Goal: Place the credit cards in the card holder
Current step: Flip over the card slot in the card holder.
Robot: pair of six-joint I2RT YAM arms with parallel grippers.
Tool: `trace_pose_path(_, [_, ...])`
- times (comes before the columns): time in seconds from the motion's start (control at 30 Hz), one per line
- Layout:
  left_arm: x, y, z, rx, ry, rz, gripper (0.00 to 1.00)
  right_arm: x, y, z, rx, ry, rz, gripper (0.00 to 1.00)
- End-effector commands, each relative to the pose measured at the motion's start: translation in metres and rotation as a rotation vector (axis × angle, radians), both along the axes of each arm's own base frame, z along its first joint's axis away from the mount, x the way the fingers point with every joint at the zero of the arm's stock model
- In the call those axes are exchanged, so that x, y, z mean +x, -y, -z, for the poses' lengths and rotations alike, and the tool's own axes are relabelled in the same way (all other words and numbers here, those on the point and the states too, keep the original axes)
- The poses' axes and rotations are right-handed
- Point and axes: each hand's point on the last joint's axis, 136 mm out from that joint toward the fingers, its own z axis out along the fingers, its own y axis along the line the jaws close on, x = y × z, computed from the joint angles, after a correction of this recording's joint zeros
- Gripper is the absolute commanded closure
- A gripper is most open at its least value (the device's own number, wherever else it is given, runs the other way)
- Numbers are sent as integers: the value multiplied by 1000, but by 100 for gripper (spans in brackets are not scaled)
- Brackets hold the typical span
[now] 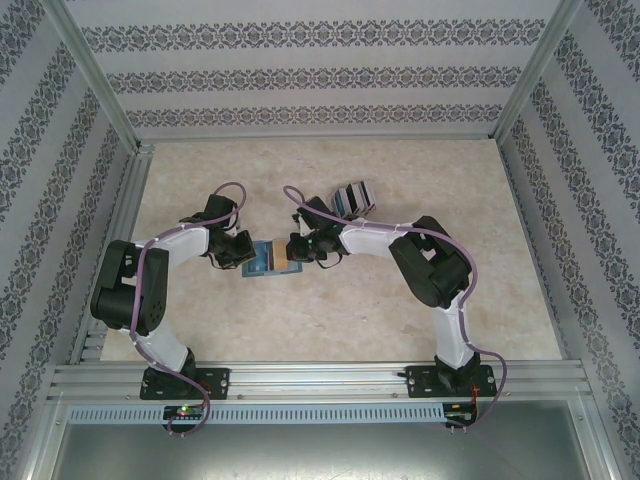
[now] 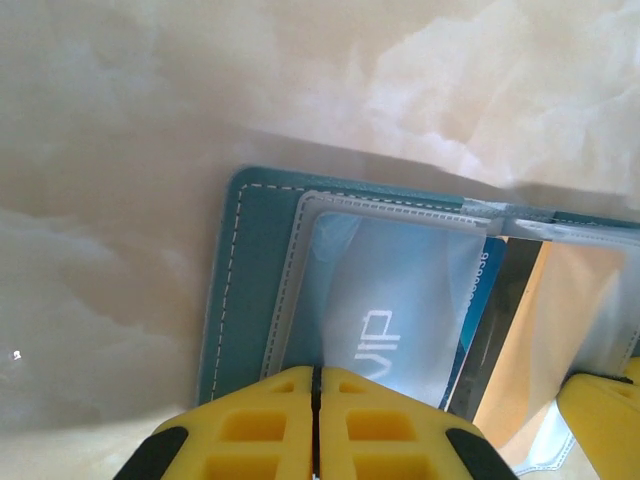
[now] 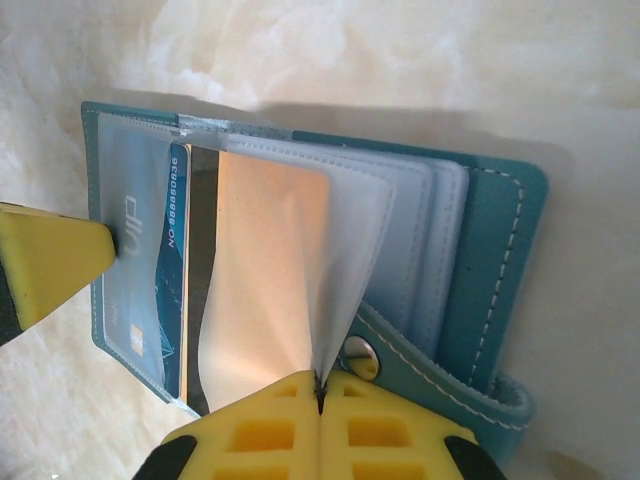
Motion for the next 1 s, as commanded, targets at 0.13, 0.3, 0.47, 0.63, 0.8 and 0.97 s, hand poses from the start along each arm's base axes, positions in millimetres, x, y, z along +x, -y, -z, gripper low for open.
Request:
trace_pose_path(0.13, [-10, -12, 6, 57, -42, -6, 91, 1, 7, -20, -29, 36, -13, 98])
trace_pose_path(0.3, [-11, -11, 10, 52, -50, -6, 91, 0, -10, -34, 19, 56, -32, 97])
trace_pose_path(0.47, [-12, -10, 11, 48, -52, -5, 91, -4, -28, -44, 53, 61, -68, 97])
trace_pose_path(0.63, [-13, -10, 12, 50, -54, -5, 91, -8, -43, -52, 72, 74, -92, 96])
trace_pose_path(0.8, [-13, -10, 14, 46, -54, -5, 92, -10, -54, -56, 90, 77, -112, 96])
trace_pose_path(0.97, [-13, -10, 14, 43, -55, -5, 92, -10, -62, -48, 97, 53, -127, 94])
